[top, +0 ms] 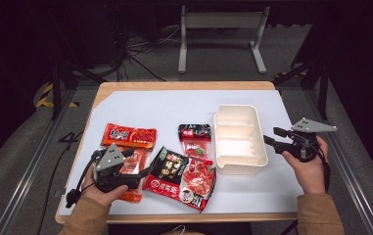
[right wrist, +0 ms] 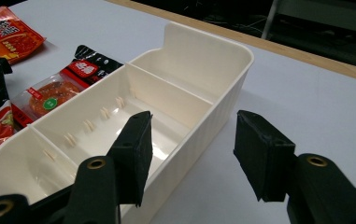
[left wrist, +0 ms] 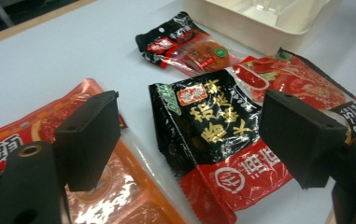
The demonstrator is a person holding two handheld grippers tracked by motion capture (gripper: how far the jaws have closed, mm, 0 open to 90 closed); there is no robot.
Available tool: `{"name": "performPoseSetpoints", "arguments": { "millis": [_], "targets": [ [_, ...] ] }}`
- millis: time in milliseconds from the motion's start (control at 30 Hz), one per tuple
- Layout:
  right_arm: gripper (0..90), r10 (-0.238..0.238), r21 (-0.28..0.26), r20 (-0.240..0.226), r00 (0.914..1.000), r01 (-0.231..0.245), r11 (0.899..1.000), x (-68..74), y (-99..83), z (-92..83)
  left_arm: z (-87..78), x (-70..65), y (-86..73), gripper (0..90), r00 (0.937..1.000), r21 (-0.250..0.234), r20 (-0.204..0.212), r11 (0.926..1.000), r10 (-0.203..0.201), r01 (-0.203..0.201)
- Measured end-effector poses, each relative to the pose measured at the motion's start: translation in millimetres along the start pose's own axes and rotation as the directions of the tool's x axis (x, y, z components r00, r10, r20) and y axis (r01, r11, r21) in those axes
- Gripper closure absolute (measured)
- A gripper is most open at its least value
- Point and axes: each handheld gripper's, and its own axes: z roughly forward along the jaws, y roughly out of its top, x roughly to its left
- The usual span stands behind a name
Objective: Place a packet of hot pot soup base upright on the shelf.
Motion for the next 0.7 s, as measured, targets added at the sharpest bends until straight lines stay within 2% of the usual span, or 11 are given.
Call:
{"name": "performPoseSetpoints", "arguments": {
  "millis": [100, 233, 367, 433, 467, 500, 533, 667, 700],
  "targets": [
    [46.8, -0.002, -0.002, -0.003, 1.0000, 0.002, 1.000, 0.9, 1.0, -0.7, 6.7, 0.2, -2.0, 22.6, 0.9995, 0.023, 0.023, 0.9995, -0.023, 0.022],
    [46.4, -0.007, -0.011, -0.010, 0.9999, 0.007, 1.000, 1.3, 2.8, -2.7, 16.7, 0.3, -8.0, 29.0, 0.9981, 0.055, 0.035, 0.9973, -0.051, 0.049],
    [51.9, 0.001, -0.073, -0.054, 0.9985, -0.005, 0.997, 1.0, 1.3, -6.7, 26.1, 0.7, -14.8, 32.7, 0.9966, 0.093, 0.039, 0.9932, -0.073, 0.069],
    [52.0, -0.005, -0.060, -0.044, 0.9990, 0.002, 0.998, 1.9, 2.1, -7.0, 30.5, 0.6, -17.8, 33.1, 0.9948, 0.117, 0.045, 0.9895, -0.091, 0.085],
    [53.7, 0.007, -0.037, -0.054, 0.9985, -0.009, 0.999, 2.3, 2.3, -6.5, 33.0, 0.2, -19.2, 33.1, 0.9940, 0.127, 0.049, 0.9877, -0.098, 0.091],
    [53.7, 0.007, -0.037, -0.054, 0.9985, -0.009, 0.999, 2.3, 2.3, -6.5, 33.0, 0.2, -19.2, 33.6, 0.9940, 0.127, 0.049, 0.9877, -0.098, 0.091],
    [54.7, 0.027, -0.006, -0.063, 0.9976, -0.028, 1.000, 2.6, 1.6, -4.5, 38.1, -0.2, -21.5, 34.3, 0.9936, 0.150, 0.057, 0.9848, -0.097, 0.088],
    [56.8, 0.063, 0.020, -0.071, 0.9955, -0.061, 0.998, 3.7, 1.1, -3.2, 45.0, -0.7, -25.4, 35.7, 0.9926, 0.190, 0.068, 0.9781, -0.100, 0.086],
    [54.8, 0.061, 0.026, -0.081, 0.9949, -0.059, 0.998, 4.8, 0.7, -3.2, 47.4, -1.3, -26.6, 36.1, 0.9929, 0.201, 0.065, 0.9758, -0.100, 0.085]
  ]
}}
